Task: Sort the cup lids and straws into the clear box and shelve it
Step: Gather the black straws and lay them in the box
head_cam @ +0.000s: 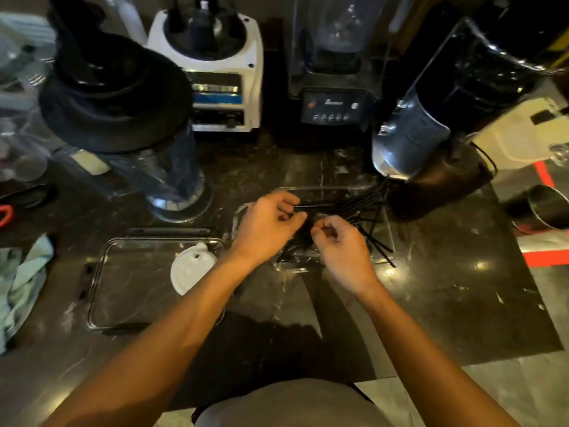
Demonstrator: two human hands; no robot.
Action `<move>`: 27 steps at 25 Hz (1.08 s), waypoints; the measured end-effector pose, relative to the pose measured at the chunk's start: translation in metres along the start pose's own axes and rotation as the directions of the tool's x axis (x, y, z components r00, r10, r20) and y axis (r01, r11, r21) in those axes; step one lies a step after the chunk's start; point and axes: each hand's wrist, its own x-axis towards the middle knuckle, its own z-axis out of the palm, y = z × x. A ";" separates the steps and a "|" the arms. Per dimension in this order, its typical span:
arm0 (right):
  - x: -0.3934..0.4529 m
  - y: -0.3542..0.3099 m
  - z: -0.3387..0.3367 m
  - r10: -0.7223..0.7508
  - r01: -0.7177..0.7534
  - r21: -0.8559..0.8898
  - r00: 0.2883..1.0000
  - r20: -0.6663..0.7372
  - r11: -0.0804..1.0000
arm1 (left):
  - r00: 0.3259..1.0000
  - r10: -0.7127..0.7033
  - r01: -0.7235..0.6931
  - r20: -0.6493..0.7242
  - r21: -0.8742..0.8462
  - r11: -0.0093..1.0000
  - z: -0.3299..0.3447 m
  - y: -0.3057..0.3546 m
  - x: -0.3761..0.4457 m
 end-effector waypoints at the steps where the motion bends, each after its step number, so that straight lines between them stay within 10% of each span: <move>1: 0.000 0.010 -0.010 0.040 -0.040 -0.014 0.999 -0.009 0.999 | 0.999 0.004 -0.005 0.053 0.028 1.000 0.014 0.006 0.005; 7: -0.004 0.044 -0.066 0.075 -0.099 -0.158 0.986 -0.150 0.983 | 0.979 0.005 -0.081 0.205 0.360 0.929 0.080 0.014 0.036; 18: 0.027 0.053 -0.075 0.180 -0.178 -0.088 0.984 0.017 0.980 | 0.963 -0.057 -0.154 0.263 0.713 0.684 0.130 0.003 0.068; 27: 0.055 0.054 -0.058 0.195 -0.109 -0.412 0.965 0.174 0.905 | 0.950 -0.045 -0.182 0.310 0.665 0.724 0.119 -0.010 0.081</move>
